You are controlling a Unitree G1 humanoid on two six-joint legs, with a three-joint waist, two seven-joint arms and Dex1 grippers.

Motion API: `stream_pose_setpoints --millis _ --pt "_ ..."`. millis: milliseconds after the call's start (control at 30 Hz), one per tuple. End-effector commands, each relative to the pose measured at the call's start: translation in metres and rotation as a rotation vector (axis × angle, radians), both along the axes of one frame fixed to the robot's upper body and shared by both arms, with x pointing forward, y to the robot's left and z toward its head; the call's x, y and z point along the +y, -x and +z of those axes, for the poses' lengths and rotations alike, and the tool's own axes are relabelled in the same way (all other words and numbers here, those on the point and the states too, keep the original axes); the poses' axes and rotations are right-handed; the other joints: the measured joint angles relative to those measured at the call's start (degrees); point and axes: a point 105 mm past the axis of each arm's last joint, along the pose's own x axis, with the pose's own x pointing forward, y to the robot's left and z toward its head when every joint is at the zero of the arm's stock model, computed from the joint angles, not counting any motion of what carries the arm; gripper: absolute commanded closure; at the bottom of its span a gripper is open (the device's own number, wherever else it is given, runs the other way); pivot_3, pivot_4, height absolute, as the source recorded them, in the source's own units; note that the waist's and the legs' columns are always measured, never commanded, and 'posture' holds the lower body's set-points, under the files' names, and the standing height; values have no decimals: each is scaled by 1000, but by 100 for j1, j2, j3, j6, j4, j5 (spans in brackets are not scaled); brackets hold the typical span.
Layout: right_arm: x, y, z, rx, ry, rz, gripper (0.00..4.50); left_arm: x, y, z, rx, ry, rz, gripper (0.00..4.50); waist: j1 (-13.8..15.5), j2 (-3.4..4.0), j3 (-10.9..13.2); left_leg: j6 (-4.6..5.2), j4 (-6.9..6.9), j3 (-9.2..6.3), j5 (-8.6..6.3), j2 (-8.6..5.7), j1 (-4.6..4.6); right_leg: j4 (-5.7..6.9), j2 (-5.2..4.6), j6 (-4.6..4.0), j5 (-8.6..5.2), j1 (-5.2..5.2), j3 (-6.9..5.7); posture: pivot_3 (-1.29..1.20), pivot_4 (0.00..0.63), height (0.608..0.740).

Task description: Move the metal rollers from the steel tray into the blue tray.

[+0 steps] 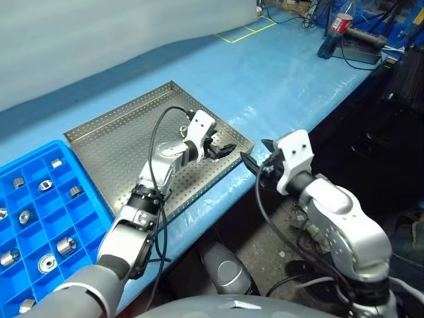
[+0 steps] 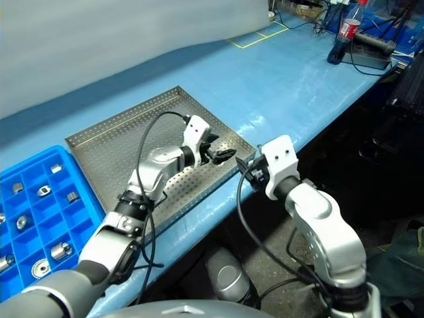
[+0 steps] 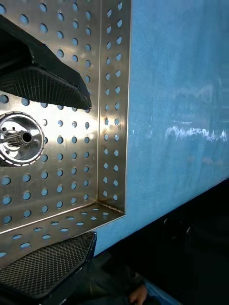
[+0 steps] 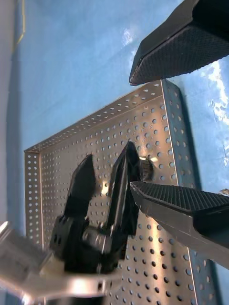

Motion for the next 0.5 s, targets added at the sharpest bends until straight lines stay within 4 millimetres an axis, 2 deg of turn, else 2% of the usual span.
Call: stream_pose_setpoints --millis 33,167,300,400,500 --pt "-10 -22 -4 16 -33 -51 1106 5 11 33 -95 51 -11 33 62 1 1 1 0 3 0 0 0 0 0 0 0 -2 3 -521 150 740" --pt "-5 -43 -4 39 -56 -26 1106 25 23 45 -148 42 37 33 226 7 5 2 -1 5 1 1 5 3 5 0 0 -1 8 -475 150 740" --pt "4 -59 -1 40 -48 5 1106 45 32 47 -182 -6 104 33 461 8 5 2 -1 6 1 2 14 4 11 0 1 2 12 -424 150 740" --pt "14 -65 1 41 -40 48 1106 55 42 46 -194 -29 134 33 650 10 6 2 -5 6 1 1 14 2 12 -1 1 0 15 -398 150 740" --pt "21 -69 -5 62 -31 74 1106 63 51 46 -190 -21 162 33 901 11 7 3 -7 5 0 1 8 0 12 -2 1 -6 15 -366 150 740"
